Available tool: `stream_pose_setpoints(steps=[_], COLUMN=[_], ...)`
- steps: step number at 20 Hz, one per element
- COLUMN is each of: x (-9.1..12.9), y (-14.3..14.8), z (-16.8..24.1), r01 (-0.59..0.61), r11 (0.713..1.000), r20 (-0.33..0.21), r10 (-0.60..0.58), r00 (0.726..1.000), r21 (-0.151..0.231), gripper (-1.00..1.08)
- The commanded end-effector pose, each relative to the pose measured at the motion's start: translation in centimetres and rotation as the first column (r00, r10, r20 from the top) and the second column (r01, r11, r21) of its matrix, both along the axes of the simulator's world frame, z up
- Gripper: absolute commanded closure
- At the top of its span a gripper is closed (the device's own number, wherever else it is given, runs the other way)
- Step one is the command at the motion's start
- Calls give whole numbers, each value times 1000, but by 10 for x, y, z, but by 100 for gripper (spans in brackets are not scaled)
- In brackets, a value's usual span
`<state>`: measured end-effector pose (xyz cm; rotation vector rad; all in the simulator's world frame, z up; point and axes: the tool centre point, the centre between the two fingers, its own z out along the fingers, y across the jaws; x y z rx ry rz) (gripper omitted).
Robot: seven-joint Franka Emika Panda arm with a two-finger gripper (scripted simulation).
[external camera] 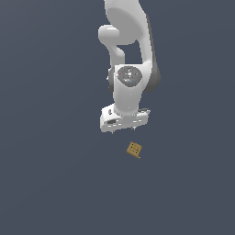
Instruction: Pick up the object and move it to a goal position.
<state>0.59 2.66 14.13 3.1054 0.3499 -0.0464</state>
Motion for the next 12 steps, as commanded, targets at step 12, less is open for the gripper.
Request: stream_pose_setpoints(steps=[12], x=[24], y=[32], z=[-40], r01=[-418], r11=[908], r20=[5], r10=[418], r00=[908], r21=[8], gripper=[-92])
